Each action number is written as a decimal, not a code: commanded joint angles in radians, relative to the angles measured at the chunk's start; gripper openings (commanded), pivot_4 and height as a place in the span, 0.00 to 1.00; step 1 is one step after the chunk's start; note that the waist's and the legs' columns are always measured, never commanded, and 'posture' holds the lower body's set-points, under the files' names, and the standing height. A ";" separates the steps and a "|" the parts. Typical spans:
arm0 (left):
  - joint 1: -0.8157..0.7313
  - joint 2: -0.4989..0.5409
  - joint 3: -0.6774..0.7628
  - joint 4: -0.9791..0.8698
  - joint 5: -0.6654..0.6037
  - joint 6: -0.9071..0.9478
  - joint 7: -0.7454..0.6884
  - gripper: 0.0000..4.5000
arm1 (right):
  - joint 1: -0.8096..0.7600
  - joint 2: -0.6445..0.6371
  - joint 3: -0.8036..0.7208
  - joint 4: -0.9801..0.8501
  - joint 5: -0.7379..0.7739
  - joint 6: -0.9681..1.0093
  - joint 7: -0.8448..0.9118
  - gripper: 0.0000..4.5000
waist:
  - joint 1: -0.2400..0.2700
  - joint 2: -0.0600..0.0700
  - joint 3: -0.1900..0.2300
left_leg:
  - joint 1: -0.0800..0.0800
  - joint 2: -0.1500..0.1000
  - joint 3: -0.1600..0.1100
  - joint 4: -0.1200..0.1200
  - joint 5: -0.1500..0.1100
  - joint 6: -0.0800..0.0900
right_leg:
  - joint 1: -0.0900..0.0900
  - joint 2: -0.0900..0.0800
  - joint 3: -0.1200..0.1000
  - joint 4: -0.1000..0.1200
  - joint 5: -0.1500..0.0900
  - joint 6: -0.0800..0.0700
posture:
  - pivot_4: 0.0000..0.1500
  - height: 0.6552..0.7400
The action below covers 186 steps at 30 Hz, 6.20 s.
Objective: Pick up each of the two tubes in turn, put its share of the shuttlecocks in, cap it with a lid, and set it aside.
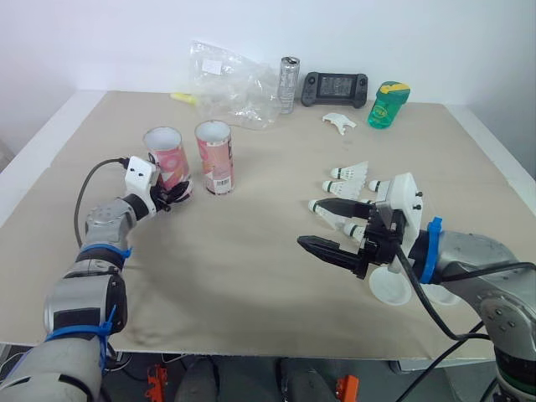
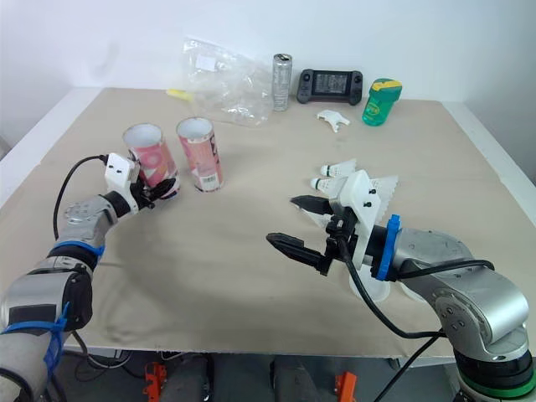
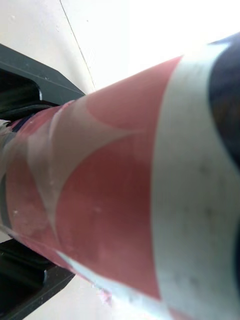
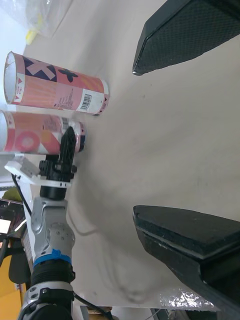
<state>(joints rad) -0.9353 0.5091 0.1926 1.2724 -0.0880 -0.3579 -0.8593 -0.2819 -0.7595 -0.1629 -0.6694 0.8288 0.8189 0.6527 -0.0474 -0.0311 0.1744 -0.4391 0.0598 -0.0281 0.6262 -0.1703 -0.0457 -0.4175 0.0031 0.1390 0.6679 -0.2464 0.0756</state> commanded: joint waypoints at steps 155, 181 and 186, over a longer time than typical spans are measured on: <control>0.259 0.363 -0.605 -0.955 -0.111 0.398 -0.755 0.54 | 0.057 -0.032 -0.135 0.300 -0.285 -0.106 0.212 0.73 | 0.013 0.025 -0.016 | 0.003 -0.011 -0.003 -0.005 0.000 0.006 | 0.013 -0.011 -0.009 0.013 -0.034 0.000 | 1.00 1.00; 0.303 0.372 -0.553 -1.005 -0.100 0.431 -0.755 0.54 | -0.144 0.114 0.131 0.730 -0.441 -0.247 0.212 0.62 | 0.002 0.024 -0.015 | 0.005 -0.012 -0.003 -0.005 0.000 0.007 | 0.016 -0.011 -0.007 0.013 -0.034 0.001 | 1.00 1.00; 0.313 0.373 -0.546 -1.023 -0.099 0.444 -0.755 0.54 | -0.132 0.110 0.092 0.687 -0.401 -0.253 0.235 0.10 | 0.001 0.024 -0.015 | 0.004 -0.012 -0.003 -0.005 0.000 0.007 | 0.015 -0.011 -0.007 0.013 -0.035 0.001 | 1.00 1.00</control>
<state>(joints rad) -0.6588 0.8861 -0.3078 0.2576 -0.2035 0.0736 -1.6001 -0.4076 -0.6398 -0.0228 0.0795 0.3899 0.5780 0.8691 -0.0459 -0.0068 0.1592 -0.4346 0.0482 -0.0312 0.6208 -0.1700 -0.0389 -0.4022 -0.0074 0.1320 0.6805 -0.2809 0.0766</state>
